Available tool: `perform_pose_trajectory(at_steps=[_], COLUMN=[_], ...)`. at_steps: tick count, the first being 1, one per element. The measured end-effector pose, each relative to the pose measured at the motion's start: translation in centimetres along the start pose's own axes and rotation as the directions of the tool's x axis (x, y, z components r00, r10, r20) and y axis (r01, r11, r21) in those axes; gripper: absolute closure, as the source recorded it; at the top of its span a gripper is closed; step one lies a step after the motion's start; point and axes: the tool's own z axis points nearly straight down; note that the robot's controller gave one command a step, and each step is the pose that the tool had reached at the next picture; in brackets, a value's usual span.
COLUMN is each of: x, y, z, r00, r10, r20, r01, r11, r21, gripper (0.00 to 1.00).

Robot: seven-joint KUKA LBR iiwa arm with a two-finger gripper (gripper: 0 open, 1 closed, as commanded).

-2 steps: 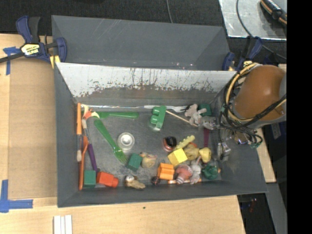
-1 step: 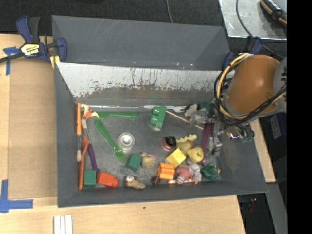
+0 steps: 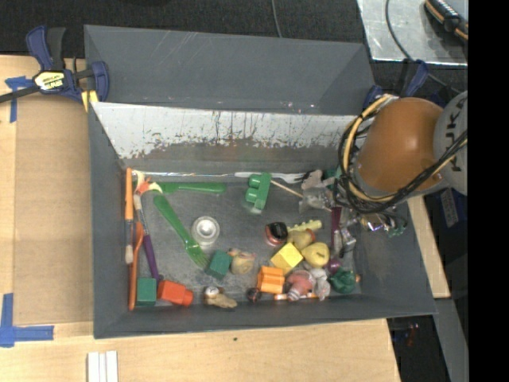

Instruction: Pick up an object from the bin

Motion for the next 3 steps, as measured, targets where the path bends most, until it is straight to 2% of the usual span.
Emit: perform_pose_trajectory(at_steps=[1,2,3], x=[-1.5,-1.8,-1.8], y=[2.2,7.5,7.5], z=[2.0,2.2,2.2], r00=[0.998,0.961,0.961], r10=[-0.069,-0.278,-0.278], r20=[0.004,0.005,0.005], r01=[0.069,0.278,0.278], r11=[0.998,0.961,0.961], r21=[0.001,0.003,0.003], gripper=[0.00,1.00,1.00])
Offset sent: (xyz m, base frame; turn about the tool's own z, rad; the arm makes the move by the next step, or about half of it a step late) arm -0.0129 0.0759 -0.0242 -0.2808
